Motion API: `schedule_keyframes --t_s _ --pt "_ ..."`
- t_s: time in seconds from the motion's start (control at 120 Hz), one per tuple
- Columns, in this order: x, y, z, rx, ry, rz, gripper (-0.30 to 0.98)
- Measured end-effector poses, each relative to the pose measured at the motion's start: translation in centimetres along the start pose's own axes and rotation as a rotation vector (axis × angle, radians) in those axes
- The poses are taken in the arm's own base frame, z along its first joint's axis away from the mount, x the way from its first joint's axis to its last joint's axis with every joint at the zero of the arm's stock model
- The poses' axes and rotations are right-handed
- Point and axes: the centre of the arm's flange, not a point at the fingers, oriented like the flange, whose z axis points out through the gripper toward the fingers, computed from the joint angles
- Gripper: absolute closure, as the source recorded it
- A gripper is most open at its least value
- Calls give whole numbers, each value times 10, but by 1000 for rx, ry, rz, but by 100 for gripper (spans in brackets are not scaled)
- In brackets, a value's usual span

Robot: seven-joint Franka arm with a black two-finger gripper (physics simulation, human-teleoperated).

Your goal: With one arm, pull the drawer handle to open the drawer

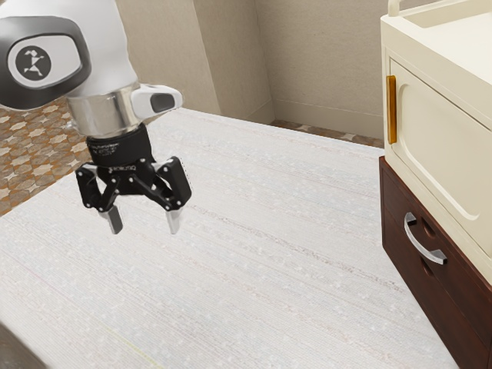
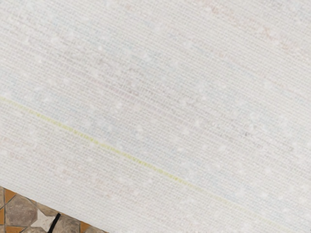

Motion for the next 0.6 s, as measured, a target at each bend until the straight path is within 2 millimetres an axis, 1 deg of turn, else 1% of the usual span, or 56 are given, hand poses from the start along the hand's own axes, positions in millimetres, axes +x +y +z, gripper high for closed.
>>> schedule_keyframes --t_s 0.058,0.1,0.267,0.4,0.525,0.6 --pt "-12 -1 4 -10 11 -43 0" --pt "-16 0 6 -15 19 -75 0" --pt "-13 5 17 -18 24 -214 0" --pt "-17 26 35 -10 39 -288 0" --pt "-19 35 37 -23 64 -379 0" --pt "-18 34 33 -36 77 -436 0"
